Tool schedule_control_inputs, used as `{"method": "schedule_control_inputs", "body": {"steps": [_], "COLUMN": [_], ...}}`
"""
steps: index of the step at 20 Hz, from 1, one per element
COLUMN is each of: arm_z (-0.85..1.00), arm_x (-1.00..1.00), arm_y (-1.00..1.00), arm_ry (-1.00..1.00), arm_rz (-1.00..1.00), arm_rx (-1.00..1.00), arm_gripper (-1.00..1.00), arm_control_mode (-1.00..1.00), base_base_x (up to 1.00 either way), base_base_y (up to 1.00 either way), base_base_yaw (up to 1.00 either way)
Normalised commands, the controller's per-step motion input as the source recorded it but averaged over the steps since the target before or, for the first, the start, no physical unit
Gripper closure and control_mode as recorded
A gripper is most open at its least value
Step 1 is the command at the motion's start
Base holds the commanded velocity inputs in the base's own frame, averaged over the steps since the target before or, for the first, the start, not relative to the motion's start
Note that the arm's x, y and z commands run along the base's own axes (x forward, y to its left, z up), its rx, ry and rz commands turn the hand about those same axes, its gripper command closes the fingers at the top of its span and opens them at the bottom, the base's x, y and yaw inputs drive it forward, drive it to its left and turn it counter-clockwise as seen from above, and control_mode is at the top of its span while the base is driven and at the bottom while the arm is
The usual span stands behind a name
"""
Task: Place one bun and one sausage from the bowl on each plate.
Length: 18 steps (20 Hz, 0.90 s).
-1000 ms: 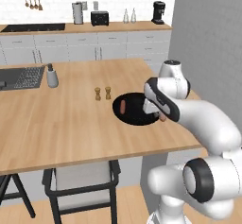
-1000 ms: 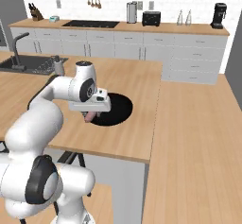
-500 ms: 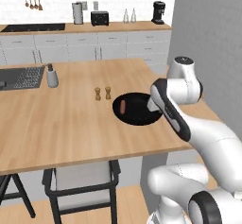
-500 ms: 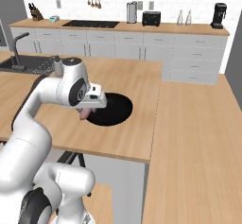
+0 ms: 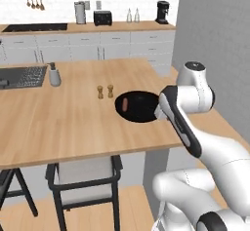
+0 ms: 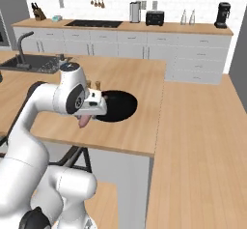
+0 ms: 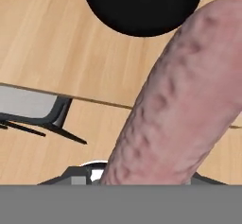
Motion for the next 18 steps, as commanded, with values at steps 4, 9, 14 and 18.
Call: {"method": "schedule_control_inputs", "body": {"steps": [4, 9, 14, 18], "arm_z": [0.0, 0.0, 0.0, 0.0], "arm_x": [0.0, 0.0, 0.0, 0.0], "arm_y": [0.0, 0.0, 0.0, 0.0], "arm_ry": [0.0, 0.0, 0.0, 0.0], "arm_rz": [0.0, 0.0, 0.0, 0.0], "arm_rx": [0.0, 0.0, 0.0, 0.0], "arm_gripper": [1.0, 1.0, 1.0, 1.0], "arm_control_mode": [1.0, 1.0, 1.0, 1.0], "base_base_x": [-0.62, -0.09, 0.0, 0.0], "base_base_y": [0.74, 1.0, 1.0, 1.0], "base_base_yaw": [-0.04, 0.0, 0.0, 0.0]}}
